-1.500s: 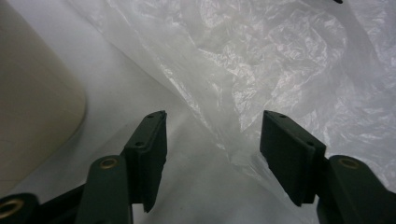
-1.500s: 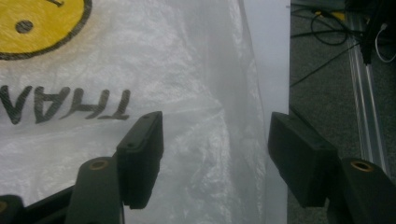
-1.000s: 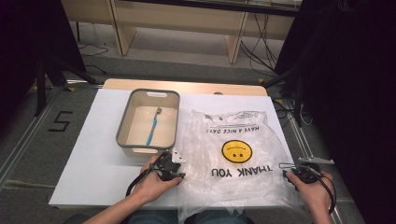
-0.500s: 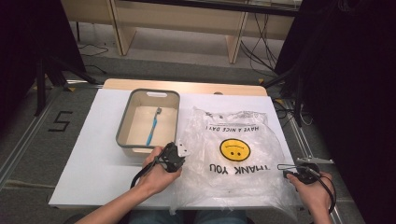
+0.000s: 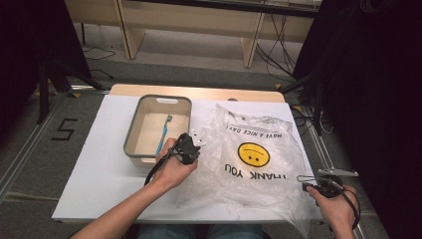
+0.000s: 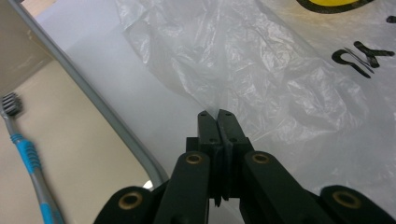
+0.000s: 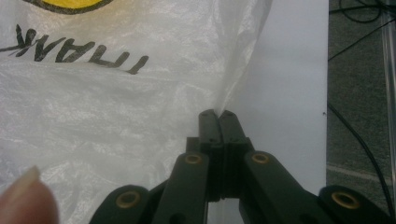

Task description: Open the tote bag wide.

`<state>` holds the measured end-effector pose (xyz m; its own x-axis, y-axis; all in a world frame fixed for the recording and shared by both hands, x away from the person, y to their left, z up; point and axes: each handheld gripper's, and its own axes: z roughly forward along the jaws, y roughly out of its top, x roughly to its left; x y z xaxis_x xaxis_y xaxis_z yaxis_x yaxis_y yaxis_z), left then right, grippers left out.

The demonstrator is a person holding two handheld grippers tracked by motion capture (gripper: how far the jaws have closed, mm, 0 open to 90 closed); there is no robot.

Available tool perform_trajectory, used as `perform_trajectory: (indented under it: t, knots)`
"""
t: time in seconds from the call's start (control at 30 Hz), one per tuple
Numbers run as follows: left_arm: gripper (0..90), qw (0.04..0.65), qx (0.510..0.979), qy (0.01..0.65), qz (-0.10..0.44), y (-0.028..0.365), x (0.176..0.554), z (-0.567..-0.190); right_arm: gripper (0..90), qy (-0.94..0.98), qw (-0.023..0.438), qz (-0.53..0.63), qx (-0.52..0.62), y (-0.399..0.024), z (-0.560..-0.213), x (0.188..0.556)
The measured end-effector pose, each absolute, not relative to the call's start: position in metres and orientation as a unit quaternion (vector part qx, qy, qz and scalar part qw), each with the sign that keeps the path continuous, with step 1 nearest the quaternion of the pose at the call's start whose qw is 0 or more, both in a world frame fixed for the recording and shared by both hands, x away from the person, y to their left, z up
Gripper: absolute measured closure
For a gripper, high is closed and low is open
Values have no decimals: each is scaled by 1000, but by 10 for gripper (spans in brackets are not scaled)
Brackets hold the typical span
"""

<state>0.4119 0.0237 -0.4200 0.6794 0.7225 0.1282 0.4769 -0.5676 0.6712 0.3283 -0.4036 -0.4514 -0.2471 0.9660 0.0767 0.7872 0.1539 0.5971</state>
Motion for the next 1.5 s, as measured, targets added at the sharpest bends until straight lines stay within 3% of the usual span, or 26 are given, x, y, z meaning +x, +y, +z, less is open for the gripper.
perform_trajectory:
  t: [0.67, 0.9, 0.97, 1.0, 1.1, 1.13, 1.17, 1.3, 1.5]
  knots:
    - [882, 331, 829, 384, 238, 29, 455, -410, 900, 765, 130, 267, 572, -384, -453, 326]
    - [714, 349, 812, 371, 286, 32, 454, -406, 890, 778, 118, 259, 561, -377, -453, 325]
    - [630, 357, 806, 362, 303, 33, 451, -401, 838, 783, 117, 254, 556, -376, -453, 325]
    - [555, 363, 803, 359, 309, 33, 448, -399, 753, 784, 123, 251, 554, -375, -452, 325]
    - [485, 372, 801, 348, 313, 34, 439, -394, 631, 782, 145, 257, 549, -376, -446, 325]
    - [485, 375, 804, 343, 309, 35, 434, -392, 631, 782, 145, 257, 549, -376, -446, 325]
    - [456, 381, 803, 343, 305, 35, 431, -391, 558, 776, 171, 264, 547, -378, -440, 325]
    - [416, 398, 806, 336, 282, 36, 415, -390, 468, 763, 220, 275, 541, -379, -432, 325]
    - [393, 408, 817, 330, 239, 37, 394, -396, 429, 763, 263, 295, 511, -372, -423, 325]
